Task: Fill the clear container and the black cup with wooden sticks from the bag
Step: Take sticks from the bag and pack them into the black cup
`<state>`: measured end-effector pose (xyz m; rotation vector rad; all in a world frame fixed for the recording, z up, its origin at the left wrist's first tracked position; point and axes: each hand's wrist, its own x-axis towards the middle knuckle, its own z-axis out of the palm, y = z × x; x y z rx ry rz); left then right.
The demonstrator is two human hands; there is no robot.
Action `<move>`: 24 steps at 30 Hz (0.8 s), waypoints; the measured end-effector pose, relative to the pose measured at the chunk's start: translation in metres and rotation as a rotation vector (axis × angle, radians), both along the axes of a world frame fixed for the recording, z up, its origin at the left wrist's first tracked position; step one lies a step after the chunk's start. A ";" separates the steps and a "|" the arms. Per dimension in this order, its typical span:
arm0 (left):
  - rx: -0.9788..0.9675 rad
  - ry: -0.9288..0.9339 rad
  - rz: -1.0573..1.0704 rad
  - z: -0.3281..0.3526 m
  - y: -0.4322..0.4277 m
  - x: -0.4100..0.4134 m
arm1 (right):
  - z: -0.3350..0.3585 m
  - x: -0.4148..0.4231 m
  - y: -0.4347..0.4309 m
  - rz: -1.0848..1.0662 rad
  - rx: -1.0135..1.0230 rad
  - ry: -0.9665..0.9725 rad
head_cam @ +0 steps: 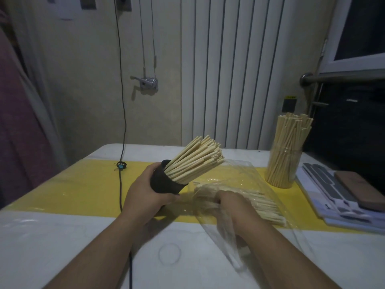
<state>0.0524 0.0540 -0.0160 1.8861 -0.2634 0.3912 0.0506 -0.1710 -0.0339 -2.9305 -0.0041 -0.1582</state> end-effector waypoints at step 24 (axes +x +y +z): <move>-0.014 0.015 -0.004 -0.001 0.001 0.001 | 0.032 -0.023 0.002 0.148 -0.036 -0.030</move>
